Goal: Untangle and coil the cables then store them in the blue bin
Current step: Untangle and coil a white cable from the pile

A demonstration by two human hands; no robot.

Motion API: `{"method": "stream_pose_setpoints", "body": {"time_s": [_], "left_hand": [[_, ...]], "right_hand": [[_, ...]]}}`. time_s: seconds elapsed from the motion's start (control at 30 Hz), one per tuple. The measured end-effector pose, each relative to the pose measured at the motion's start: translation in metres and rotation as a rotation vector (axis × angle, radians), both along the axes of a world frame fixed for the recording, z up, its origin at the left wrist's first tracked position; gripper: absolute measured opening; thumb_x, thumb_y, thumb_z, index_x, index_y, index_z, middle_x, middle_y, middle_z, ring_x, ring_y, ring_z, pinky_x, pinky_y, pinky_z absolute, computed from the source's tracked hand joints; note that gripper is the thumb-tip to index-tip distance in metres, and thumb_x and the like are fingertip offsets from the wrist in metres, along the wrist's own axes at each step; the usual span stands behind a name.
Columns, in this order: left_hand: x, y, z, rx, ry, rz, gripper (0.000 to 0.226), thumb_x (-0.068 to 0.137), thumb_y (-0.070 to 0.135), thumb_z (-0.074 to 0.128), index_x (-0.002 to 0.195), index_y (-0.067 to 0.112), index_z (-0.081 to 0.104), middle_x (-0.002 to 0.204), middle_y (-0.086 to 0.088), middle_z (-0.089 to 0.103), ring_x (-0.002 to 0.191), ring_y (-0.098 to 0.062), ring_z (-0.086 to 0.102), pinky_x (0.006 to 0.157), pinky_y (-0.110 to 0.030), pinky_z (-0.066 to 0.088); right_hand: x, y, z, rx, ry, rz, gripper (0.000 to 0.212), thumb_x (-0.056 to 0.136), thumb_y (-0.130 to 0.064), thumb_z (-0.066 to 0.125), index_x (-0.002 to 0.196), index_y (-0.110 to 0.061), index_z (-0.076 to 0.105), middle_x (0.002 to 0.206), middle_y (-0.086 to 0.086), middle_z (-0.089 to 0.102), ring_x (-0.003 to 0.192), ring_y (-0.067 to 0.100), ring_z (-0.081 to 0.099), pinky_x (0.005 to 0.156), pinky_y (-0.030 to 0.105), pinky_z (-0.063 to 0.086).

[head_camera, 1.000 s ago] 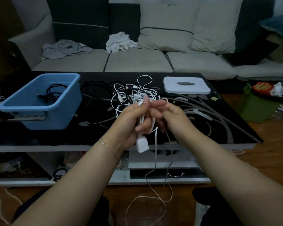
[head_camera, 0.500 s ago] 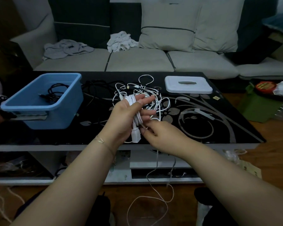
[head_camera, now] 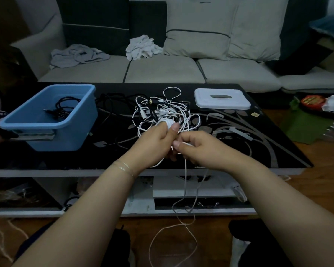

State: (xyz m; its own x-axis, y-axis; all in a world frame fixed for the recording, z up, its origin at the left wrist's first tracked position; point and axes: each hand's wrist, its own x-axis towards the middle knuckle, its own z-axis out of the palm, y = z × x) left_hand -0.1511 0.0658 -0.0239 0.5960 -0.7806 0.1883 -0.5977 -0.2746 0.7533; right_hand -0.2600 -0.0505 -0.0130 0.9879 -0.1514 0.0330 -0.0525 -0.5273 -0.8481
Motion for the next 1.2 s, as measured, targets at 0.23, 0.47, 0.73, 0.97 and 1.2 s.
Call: {"method": "stream_pose_setpoints", "body": {"time_s": [0.23,0.47,0.73,0.97,1.2], "left_hand": [[-0.018,0.002,0.008,0.017,0.256,-0.205,0.062,0.09,0.051,0.042,0.104,-0.007,0.058,0.044,0.002,0.05,0.035,-0.013,0.042,0.039,-0.019,0.036],[-0.03,-0.004,0.006,0.062,0.354,-0.285,0.013,0.092,0.013,0.062,0.099,0.002,0.063,0.049,0.005,0.042,0.036,-0.008,0.035,0.036,-0.019,0.031],[-0.028,-0.001,0.012,-0.017,0.504,-0.403,0.021,0.101,0.016,0.045,0.1,0.007,0.063,0.058,-0.002,0.066,0.031,-0.01,0.035,0.036,-0.016,0.03],[-0.023,-0.002,0.01,-0.379,0.841,-0.403,0.033,0.092,0.025,0.045,0.101,-0.001,0.064,0.083,-0.009,0.075,0.029,-0.004,0.031,0.037,-0.015,0.027],[-0.024,-0.005,0.012,-0.576,1.054,-0.286,0.042,0.089,0.033,0.045,0.108,0.001,0.064,0.106,-0.01,0.073,0.031,-0.002,0.032,0.038,-0.015,0.032]], "right_hand": [[-0.003,-0.033,0.014,-0.17,-0.208,-0.243,0.026,0.099,-0.021,0.049,0.073,-0.021,0.053,0.063,-0.009,0.051,0.058,0.002,0.042,0.059,0.025,0.035],[0.003,-0.027,0.014,0.062,-0.35,-0.333,0.027,0.1,-0.015,0.046,0.075,-0.02,0.053,0.07,-0.003,0.053,0.056,-0.003,0.043,0.056,0.011,0.036],[0.005,-0.023,0.012,0.296,-0.336,-0.382,0.027,0.1,-0.02,0.045,0.076,-0.017,0.056,0.06,-0.002,0.043,0.042,0.001,0.032,0.043,0.015,0.027],[0.019,-0.007,-0.004,0.344,-0.358,-0.361,0.026,0.102,-0.015,0.041,0.077,-0.014,0.05,0.068,-0.001,0.051,0.053,-0.006,0.048,0.055,0.01,0.041],[0.028,-0.006,-0.015,0.184,-0.263,-0.391,0.018,0.095,-0.021,0.045,0.078,-0.024,0.052,0.051,-0.016,0.053,0.046,-0.005,0.047,0.047,0.014,0.034]]}}
